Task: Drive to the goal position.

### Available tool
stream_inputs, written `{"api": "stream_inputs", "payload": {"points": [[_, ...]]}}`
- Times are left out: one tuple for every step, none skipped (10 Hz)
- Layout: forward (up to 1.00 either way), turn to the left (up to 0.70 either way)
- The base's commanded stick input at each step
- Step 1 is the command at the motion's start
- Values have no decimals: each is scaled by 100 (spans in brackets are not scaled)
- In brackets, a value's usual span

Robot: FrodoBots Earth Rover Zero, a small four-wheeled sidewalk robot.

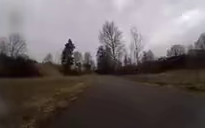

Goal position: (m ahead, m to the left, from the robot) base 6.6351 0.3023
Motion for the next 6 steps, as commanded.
{"api": "stream_inputs", "payload": {"points": [[70,0],[70,0],[70,0],[70,0],[70,0],[70,0]]}}
